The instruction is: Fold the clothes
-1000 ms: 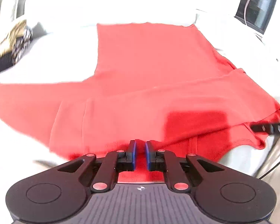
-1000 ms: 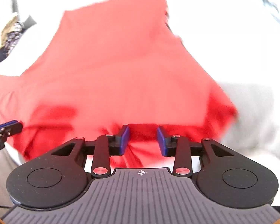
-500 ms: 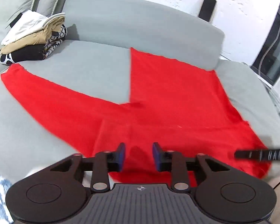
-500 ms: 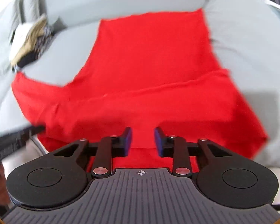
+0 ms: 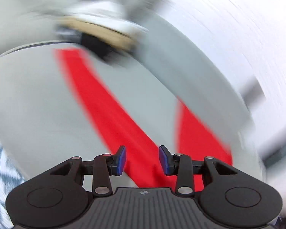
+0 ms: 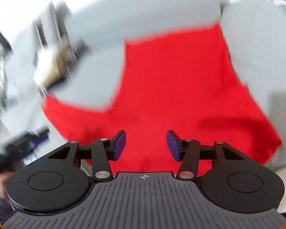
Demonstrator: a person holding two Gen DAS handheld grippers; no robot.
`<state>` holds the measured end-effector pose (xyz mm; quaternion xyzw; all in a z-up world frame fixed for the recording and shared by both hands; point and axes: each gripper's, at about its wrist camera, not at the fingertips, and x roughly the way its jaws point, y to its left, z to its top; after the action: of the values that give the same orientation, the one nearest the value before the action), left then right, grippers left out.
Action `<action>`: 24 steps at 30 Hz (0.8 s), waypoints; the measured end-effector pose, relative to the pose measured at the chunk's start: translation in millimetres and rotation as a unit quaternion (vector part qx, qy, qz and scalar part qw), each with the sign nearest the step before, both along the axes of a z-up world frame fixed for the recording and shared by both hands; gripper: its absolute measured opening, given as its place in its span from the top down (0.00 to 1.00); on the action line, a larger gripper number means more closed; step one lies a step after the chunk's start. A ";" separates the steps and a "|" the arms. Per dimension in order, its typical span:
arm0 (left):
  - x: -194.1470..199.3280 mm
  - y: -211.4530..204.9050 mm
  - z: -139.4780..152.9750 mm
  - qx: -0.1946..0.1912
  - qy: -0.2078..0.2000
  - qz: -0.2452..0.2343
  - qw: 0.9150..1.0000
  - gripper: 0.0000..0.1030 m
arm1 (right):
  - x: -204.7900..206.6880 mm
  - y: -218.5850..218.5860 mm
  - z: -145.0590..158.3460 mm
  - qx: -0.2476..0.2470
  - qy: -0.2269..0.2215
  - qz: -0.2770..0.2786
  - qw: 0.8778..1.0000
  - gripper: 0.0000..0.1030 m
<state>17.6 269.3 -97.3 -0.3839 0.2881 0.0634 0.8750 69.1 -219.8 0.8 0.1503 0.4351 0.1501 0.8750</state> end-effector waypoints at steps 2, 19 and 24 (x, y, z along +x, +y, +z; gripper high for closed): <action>8.7 47.1 -24.7 -0.066 0.002 0.078 0.995 0.67 | 2.0 -2.5 21.5 0.054 -0.035 -0.007 0.998 0.48; 127.9 174.4 -93.8 -0.132 0.040 0.139 0.981 0.87 | 34.3 17.8 72.3 0.146 -0.105 -0.042 0.983 0.47; 140.0 173.0 -78.7 -0.117 0.049 0.126 0.984 0.97 | 35.0 17.4 62.4 0.141 -0.099 -0.034 0.984 0.47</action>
<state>157.6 442.3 -175.9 -0.5136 0.2857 0.1579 0.7935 104.1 -202.4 63.2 0.2713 0.3150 0.1944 0.8885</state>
